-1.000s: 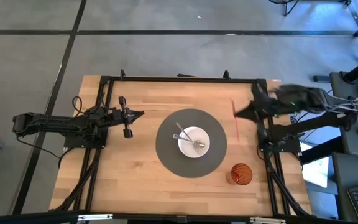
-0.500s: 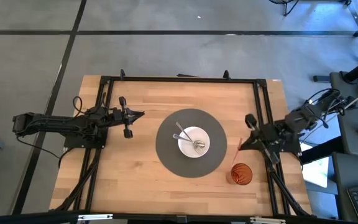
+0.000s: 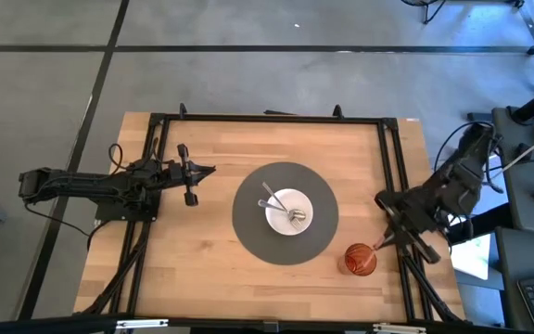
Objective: Pick & Place Utensil
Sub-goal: Put the orange straw into the orange cup
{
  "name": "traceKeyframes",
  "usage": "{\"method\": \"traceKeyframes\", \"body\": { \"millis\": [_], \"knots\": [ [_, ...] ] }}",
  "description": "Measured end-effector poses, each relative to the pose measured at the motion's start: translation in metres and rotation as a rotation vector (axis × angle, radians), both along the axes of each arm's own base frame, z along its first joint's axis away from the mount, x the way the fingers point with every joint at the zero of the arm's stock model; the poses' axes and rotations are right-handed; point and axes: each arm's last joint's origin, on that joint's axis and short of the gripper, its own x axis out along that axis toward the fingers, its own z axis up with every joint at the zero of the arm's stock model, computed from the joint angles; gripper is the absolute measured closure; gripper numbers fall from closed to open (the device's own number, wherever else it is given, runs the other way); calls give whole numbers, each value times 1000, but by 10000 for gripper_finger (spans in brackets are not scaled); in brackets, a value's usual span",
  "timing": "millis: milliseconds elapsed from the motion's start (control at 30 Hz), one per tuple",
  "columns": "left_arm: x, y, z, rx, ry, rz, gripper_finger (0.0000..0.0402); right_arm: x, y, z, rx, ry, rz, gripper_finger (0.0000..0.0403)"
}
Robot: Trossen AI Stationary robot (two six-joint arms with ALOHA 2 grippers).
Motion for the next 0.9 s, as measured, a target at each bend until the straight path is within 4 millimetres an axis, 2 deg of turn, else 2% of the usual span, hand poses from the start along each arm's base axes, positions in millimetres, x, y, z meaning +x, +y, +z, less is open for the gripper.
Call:
{"method": "traceKeyframes", "body": {
  "millis": [100, 200, 333, 500, 700, 900],
  "knots": [
    [0, 0, 0, 0, 0, 0, 396, 0, 9, -8, -49, 43, -2, 403],
    [0, 0, 0, 0, 0, 0, 396, 3, 21, -25, -126, 84, -26, 403],
    [0, 0, 0, 0, 0, 0, 396, 9, 36, -48, -249, 86, -137, 403],
    [0, 0, 0, -1, 3, 0, 396, 11, 53, -74, -264, 143, -226, 403],
    [0, 0, -1, -2, 6, 0, 396, 3, 72, -86, -257, 187, -201, 403],
    [0, 0, -1, -12, 3, -1, 396, -4, 77, -88, -263, 176, -194, 399]
  ]
}}
